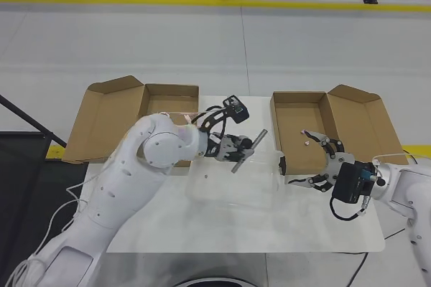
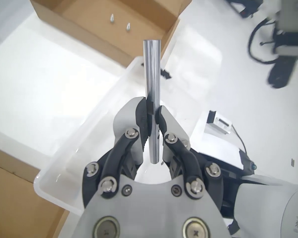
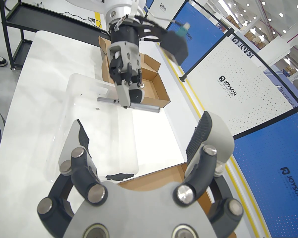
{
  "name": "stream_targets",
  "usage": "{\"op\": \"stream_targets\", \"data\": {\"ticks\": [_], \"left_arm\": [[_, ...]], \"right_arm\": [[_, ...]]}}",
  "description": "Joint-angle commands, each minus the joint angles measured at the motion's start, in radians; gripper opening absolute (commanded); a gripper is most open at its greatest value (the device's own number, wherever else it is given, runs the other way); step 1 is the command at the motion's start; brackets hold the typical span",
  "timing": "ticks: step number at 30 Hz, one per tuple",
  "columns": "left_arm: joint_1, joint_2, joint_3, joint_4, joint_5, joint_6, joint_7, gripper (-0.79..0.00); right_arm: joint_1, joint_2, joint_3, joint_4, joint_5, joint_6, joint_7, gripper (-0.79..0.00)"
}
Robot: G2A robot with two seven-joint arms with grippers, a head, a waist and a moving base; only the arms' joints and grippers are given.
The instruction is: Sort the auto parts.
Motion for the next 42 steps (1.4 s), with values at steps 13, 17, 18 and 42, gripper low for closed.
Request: {"op": "stream_targets", "data": {"ticks": [13, 17, 18, 42], "left_arm": [[0.108, 0.037, -0.154, -0.099, -0.083, -0.048, 0.115, -0.785], [0.111, 0.047, -0.175, -0.134, 0.036, 0.043, 0.100, -0.785], [0.114, 0.051, -0.185, -0.148, 0.069, 0.071, 0.091, -0.785], [0.137, 0.108, -0.344, -0.293, 0.393, 0.227, -0.180, -0.785]], "right_arm": [[0.000, 0.000, 0.000, 0.000, 0.000, 0.000, 0.000, 0.000], [0.000, 0.000, 0.000, 0.000, 0.000, 0.000, 0.000, 0.000], [0.000, 0.000, 0.000, 0.000, 0.000, 0.000, 0.000, 0.000], [0.000, 0.000, 0.000, 0.000, 0.000, 0.000, 0.000, 0.000]]}}
